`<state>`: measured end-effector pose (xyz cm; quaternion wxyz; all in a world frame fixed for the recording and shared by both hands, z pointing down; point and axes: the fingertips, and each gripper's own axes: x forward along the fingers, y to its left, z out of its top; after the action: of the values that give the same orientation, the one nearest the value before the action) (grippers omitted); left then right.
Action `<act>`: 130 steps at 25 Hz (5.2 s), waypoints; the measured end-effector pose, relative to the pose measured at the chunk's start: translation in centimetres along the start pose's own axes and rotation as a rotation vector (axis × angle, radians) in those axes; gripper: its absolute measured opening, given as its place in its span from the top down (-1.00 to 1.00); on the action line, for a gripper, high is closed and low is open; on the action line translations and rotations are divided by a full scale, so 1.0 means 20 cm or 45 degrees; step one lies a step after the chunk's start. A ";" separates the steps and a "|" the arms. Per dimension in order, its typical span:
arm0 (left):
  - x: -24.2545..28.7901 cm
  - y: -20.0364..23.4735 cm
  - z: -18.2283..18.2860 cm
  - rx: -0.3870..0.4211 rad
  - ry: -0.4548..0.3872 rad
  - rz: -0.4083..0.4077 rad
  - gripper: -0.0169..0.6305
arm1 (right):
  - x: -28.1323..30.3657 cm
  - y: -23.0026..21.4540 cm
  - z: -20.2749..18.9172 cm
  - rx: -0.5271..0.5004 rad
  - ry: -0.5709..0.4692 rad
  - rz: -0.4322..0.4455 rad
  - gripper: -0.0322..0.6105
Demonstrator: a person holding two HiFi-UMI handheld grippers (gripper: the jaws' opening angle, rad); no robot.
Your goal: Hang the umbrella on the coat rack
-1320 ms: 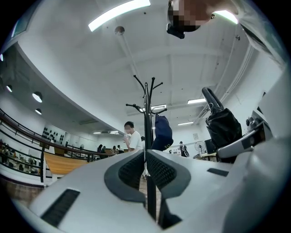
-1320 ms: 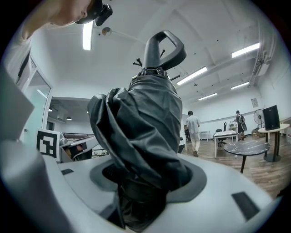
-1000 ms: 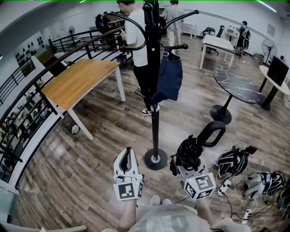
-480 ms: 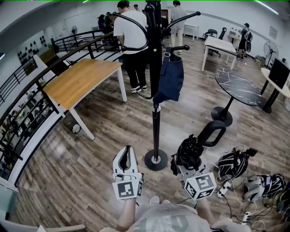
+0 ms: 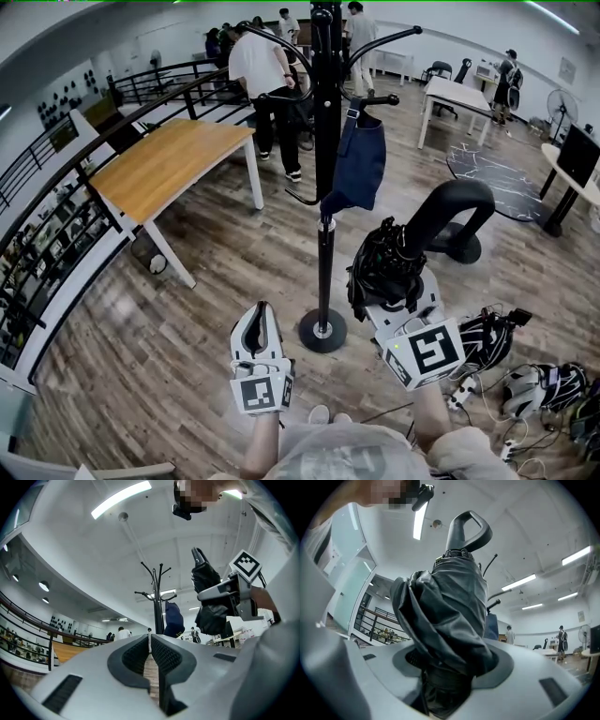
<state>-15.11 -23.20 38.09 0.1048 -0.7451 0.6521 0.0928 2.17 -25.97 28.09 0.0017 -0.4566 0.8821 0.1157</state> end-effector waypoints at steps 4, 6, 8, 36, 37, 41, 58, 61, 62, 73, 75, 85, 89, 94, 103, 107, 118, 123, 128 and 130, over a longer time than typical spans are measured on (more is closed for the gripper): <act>-0.02 0.04 0.01 0.002 0.002 0.018 0.83 | 0.13 -0.01 0.22 -0.053 -0.036 0.039 0.07; -0.04 0.07 0.01 -0.002 0.013 0.036 0.83 | 0.19 -0.01 0.32 -0.076 -0.042 0.062 0.07; -0.05 0.09 0.00 -0.008 0.020 0.054 0.83 | 0.26 -0.03 0.41 -0.101 -0.055 0.073 0.07; -0.24 0.35 -0.12 -0.087 0.042 0.312 0.83 | 0.90 -0.01 0.43 0.170 0.222 0.416 0.07; -0.24 0.35 -0.12 -0.085 0.044 0.314 0.83 | 0.90 -0.02 0.41 0.184 0.227 0.417 0.07; -0.22 0.38 -0.13 -0.072 0.060 0.327 0.83 | 0.95 -0.04 0.35 0.239 0.258 0.432 0.07; -0.15 0.42 -0.22 -0.116 0.091 0.330 0.83 | 1.12 -0.10 -0.15 0.542 0.485 0.450 0.07; -0.14 0.43 -0.22 -0.110 0.100 0.321 0.83 | 1.14 -0.11 -0.21 0.530 0.497 0.420 0.07; -0.13 0.43 -0.22 -0.105 0.105 0.317 0.83 | 1.14 -0.12 -0.22 0.516 0.495 0.408 0.07; -0.07 0.40 -0.24 -0.105 0.110 0.279 0.83 | 1.15 -0.23 -0.27 0.449 0.342 0.216 -0.02; -0.06 0.39 -0.23 -0.096 0.111 0.269 0.83 | 1.14 -0.26 -0.27 0.439 0.306 0.160 -0.12; -0.01 0.33 -0.22 -0.088 0.109 0.193 0.82 | 0.99 -0.29 -0.24 0.321 0.332 0.113 -0.13; 0.02 0.28 -0.19 -0.088 0.097 0.149 0.83 | 0.92 -0.31 -0.09 0.290 0.247 0.119 -0.13; 0.06 0.21 -0.16 -0.085 0.084 0.098 0.82 | 0.78 -0.36 0.27 0.138 0.003 0.055 -0.13; 0.08 0.09 -0.12 -0.046 0.073 -0.010 0.83 | 0.22 -0.37 0.39 0.061 -0.330 -0.147 0.45; 0.06 0.05 -0.11 -0.033 0.067 -0.037 0.83 | -0.02 -0.29 0.16 0.015 -0.339 -0.339 0.72; 0.07 -0.08 -0.07 0.011 0.041 -0.123 0.83 | -0.29 -0.02 -0.89 0.249 0.281 -0.459 0.79; 0.05 -0.11 -0.09 0.004 0.053 -0.133 0.82 | -0.31 0.01 -0.93 0.268 0.319 -0.459 0.80; 0.05 -0.15 -0.09 -0.003 0.048 -0.155 0.83 | -0.30 -0.02 -0.84 0.240 0.257 -0.460 0.80; 0.04 -0.15 -0.08 -0.001 0.044 -0.155 0.82 | -0.30 -0.02 -0.82 0.235 0.243 -0.461 0.80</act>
<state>-11.99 -24.05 39.43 0.0987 -0.7850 0.6072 0.0737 7.74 -24.75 44.58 -0.0192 -0.6143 0.7888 -0.0112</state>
